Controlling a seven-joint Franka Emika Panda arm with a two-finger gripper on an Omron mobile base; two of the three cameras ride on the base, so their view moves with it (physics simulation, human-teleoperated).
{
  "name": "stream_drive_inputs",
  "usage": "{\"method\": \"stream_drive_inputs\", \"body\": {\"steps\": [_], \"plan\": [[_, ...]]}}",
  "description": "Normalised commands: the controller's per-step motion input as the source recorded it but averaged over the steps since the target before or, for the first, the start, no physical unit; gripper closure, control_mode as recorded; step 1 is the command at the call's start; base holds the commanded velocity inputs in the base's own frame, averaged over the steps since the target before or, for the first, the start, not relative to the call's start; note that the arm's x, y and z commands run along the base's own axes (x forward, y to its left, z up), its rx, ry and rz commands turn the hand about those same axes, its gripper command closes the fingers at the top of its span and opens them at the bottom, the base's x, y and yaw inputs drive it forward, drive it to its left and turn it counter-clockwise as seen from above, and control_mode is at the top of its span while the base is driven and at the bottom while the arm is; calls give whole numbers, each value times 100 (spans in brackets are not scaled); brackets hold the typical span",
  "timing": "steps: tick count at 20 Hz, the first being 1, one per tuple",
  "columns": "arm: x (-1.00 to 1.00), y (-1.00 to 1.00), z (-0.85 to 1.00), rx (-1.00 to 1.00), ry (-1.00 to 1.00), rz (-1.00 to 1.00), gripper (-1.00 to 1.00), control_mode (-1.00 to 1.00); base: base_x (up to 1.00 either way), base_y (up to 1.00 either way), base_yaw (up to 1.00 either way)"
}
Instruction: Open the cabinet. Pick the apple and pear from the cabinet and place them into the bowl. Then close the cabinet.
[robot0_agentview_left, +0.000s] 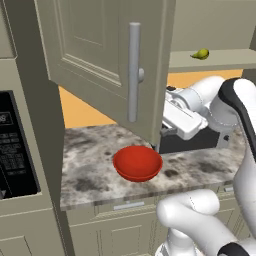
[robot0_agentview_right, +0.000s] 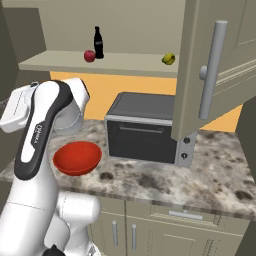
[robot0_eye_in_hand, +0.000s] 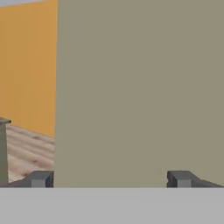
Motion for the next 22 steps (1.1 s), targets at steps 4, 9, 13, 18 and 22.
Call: {"method": "stream_drive_inputs", "body": {"steps": [4, 9, 13, 18, 22], "plan": [[-18, 47, 0, 0, -1, 3, -100, -100, 0, 0, 0], [-19, 49, 0, 0, -2, 2, -100, -100, 0, 0, 0], [-14, 37, 0, 0, 0, 1, -100, -100, 0, 0, 0], [-8, 26, 0, 0, 0, 0, -100, -100, 0, 0, 0], [-6, 16, 0, 0, -3, 0, -100, -100, 0, 0, 0]]}}
